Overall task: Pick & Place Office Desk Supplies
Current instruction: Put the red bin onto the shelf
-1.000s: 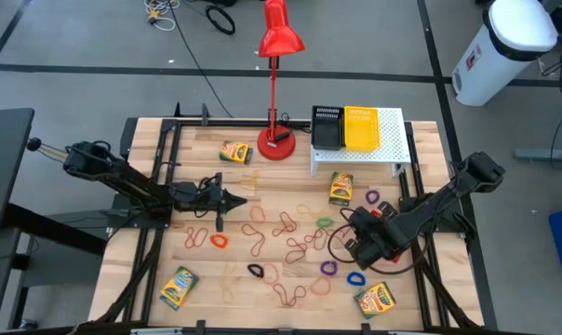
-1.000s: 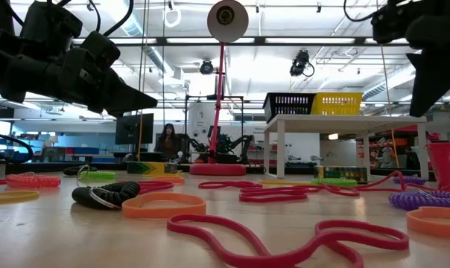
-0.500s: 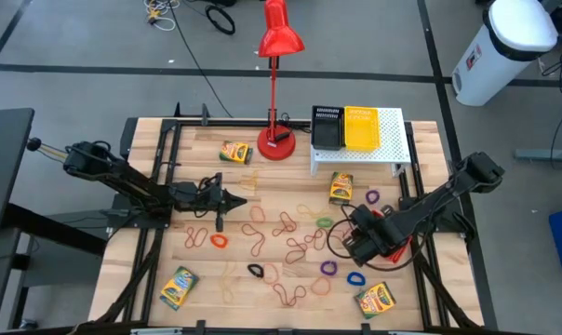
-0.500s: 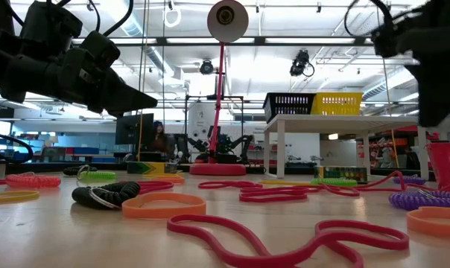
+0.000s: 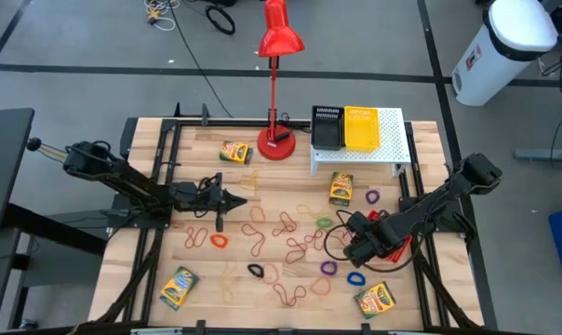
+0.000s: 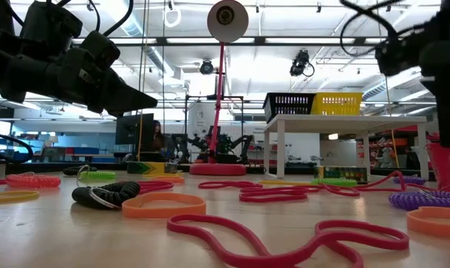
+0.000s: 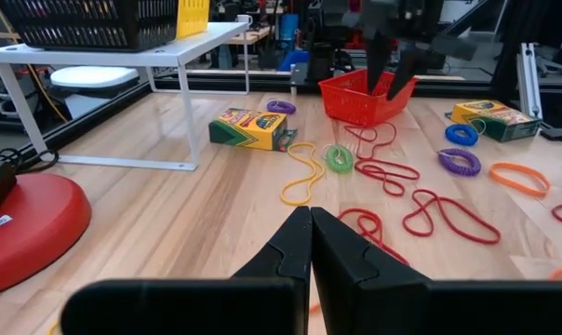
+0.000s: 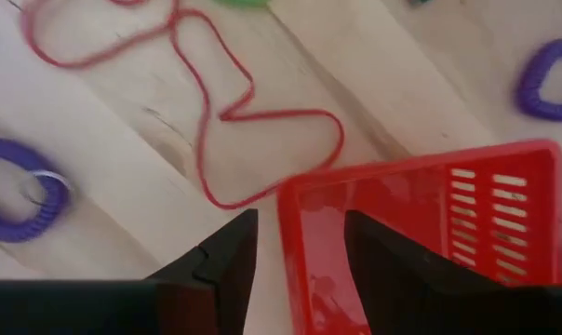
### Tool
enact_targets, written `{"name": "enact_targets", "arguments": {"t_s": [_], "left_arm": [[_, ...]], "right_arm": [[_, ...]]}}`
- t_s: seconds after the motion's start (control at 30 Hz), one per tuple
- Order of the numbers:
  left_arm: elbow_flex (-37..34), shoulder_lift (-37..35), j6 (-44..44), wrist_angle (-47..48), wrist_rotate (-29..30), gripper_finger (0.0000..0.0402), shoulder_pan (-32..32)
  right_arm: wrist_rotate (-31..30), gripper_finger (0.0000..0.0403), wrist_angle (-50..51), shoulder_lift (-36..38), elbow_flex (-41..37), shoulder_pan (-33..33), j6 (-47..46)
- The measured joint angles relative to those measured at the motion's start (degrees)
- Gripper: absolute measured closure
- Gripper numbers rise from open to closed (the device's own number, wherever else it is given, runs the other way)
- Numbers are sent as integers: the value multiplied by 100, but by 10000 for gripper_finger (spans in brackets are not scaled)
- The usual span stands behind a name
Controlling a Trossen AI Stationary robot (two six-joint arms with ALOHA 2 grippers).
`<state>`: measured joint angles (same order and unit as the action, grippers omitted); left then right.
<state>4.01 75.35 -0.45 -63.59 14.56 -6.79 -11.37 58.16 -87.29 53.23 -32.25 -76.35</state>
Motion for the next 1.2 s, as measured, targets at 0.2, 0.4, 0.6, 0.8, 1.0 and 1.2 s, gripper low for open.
{"name": "enact_targets", "arguments": {"t_s": [0.2,0.4,0.6,0.8,1.0,1.2], "left_arm": [[0,0,0,-3,-2,390,0],[0,0,-2,2,-3,390,1],[0,0,-2,-2,-2,390,2],[0,0,-2,1,-2,390,1],[0,0,-2,-2,-2,390,2],[0,0,-2,-2,-2,390,2]], "right_arm": [[204,256,-300,-266,-162,0,384],[139,363,-349,-222,-160,0,797],[132,369,-365,-226,9,0,1102],[-319,389,-22,-226,735,-51,1543],[-920,379,11,-226,1613,-87,2286],[-1444,392,-779,-230,1989,11,4423]]}}
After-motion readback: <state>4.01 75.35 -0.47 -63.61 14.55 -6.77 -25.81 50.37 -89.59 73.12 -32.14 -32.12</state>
